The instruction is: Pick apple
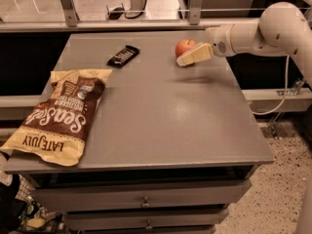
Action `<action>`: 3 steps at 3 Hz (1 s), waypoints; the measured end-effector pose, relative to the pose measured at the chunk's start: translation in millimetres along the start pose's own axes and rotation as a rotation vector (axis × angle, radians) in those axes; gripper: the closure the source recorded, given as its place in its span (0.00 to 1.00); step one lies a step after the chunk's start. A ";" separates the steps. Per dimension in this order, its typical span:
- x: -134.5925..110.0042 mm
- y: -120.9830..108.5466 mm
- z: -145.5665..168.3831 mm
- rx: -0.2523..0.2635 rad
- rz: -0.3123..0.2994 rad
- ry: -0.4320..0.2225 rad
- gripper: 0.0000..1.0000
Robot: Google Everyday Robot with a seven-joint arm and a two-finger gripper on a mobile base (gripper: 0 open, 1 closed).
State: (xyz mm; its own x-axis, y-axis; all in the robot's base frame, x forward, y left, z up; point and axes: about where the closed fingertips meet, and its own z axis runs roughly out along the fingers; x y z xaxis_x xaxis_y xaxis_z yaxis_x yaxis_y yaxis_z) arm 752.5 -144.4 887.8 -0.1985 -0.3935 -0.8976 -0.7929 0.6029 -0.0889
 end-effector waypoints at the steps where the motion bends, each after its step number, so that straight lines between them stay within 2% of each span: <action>1: 6.4 -2.3 16.7 -0.014 0.026 -0.020 0.00; 2: 15.2 -1.7 37.4 -0.035 0.049 -0.043 0.24; 3: 19.4 0.4 47.1 -0.043 0.051 -0.052 0.54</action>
Offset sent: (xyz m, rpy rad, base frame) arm 0.0274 0.0195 -0.0375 0.0987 0.0295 0.0098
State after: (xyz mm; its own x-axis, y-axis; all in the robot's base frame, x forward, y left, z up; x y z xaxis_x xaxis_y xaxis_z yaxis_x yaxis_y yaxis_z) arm 775.4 -119.1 850.0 -0.2104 -0.3255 -0.9218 -0.8068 0.5903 -0.0243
